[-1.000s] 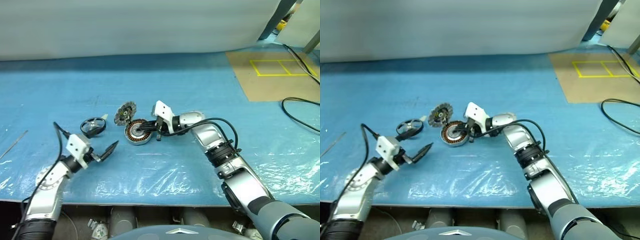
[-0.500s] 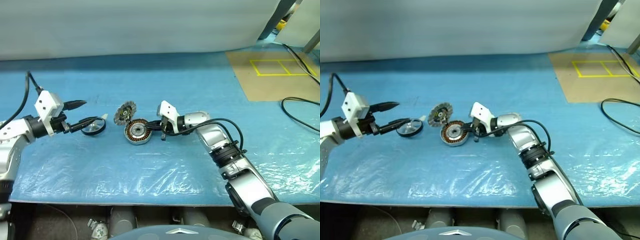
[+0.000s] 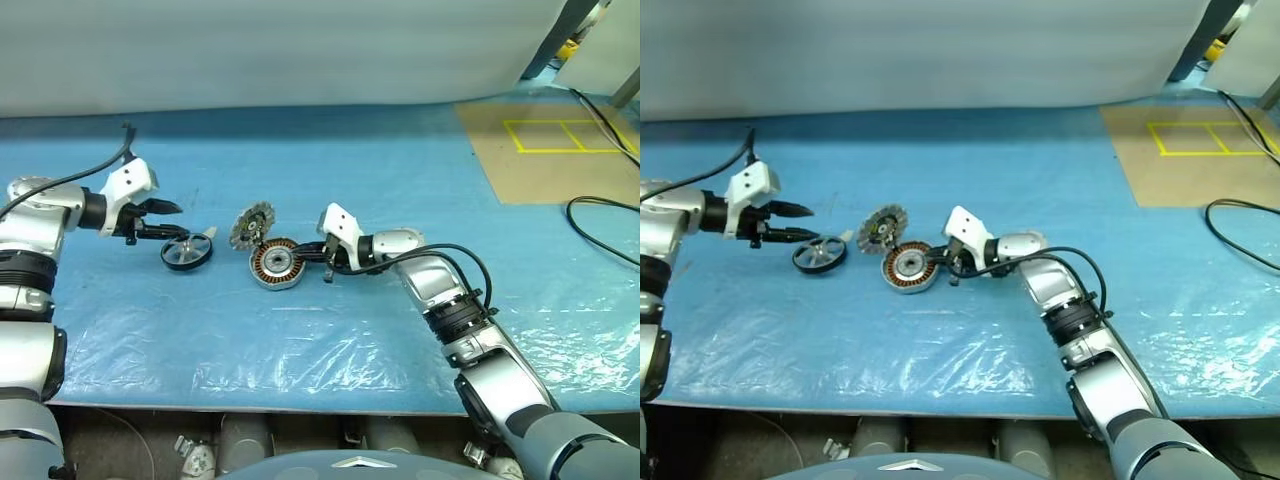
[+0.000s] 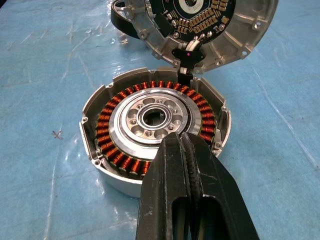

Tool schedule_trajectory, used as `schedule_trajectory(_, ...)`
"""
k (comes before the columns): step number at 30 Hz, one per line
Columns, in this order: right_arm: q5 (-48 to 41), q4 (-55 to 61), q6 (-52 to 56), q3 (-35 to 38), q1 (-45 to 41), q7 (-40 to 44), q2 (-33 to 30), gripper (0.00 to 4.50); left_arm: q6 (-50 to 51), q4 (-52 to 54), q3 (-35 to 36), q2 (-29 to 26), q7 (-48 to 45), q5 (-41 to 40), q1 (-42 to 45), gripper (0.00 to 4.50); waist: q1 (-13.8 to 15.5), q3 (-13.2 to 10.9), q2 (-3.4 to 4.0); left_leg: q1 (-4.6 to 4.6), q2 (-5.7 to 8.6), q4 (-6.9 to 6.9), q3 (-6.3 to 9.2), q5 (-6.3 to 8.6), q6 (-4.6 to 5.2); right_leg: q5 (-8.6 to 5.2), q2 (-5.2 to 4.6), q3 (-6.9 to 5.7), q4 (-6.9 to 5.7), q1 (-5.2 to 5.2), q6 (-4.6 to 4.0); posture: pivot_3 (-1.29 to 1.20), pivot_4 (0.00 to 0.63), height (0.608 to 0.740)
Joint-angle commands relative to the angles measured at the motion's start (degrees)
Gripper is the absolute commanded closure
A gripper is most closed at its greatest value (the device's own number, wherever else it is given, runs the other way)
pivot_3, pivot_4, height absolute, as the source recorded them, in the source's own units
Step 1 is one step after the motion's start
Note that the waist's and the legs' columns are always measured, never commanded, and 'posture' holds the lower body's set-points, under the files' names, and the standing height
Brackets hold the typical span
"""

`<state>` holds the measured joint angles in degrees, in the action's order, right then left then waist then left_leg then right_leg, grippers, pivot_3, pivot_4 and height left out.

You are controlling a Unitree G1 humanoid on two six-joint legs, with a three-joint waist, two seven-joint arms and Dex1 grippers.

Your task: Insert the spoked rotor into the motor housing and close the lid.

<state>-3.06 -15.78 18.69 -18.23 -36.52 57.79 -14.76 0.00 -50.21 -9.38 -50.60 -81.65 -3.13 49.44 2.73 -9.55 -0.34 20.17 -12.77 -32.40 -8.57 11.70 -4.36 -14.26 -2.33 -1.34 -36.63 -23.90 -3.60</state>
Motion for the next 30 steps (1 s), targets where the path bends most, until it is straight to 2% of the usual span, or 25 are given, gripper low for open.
schedule_trajectory(1, -3.0, 6.8, 3.4, 1.3, 1.4, 1.4, -1.8, 4.50, -1.1, -3.5, -1.0, 0.4, -1.6, 2.9, 3.1, 1.86, 0.1, 0.0, -0.04, 0.00, 0.00, 0.00, 0.01, 0.00, 0.00, 0.00, 0.00, -0.01, 0.00, 0.00, 0.00, 0.00, 0.150, 0.740)
schedule_trajectory(10, -7.5, 16.9, 7.6, 2.7, 4.3, 1.3, -4.3, 4.50, -3.1, -7.3, -1.5, 0.9, -2.9, 6.4, 4.0, 1.86, 0.4, -0.1, -0.10, 0.00, -0.01, 0.00, 0.04, 0.02, -0.04, 0.01, 0.00, -0.03, 0.01, 0.01, 0.02, 0.00, 0.150, 0.740)
schedule_trajectory(28, -8.3, 17.0, 6.8, 2.4, 3.9, -1.1, -4.8, 4.50, -3.1, -10.3, -0.9, 3.2, -0.5, 7.7, 3.5, 1.86, 1.3, -0.1, -0.11, 0.00, -0.01, -0.02, 0.04, 0.02, -0.04, 0.01, 0.00, -0.03, 0.00, 0.03, 0.02, 0.00, 0.150, 0.740)
schedule_trajectory(30, -8.2, 16.7, 6.5, 2.4, 3.8, -1.2, -4.8, 4.50, -2.3, -10.5, -0.9, 3.2, -1.0, 7.7, 3.6, 2.22, 1.3, -0.1, -0.11, 0.00, -0.01, -0.02, 0.04, 0.02, -0.05, 0.01, 0.00, -0.03, 0.00, 0.03, 0.02, 0.00, 0.150, 0.740)
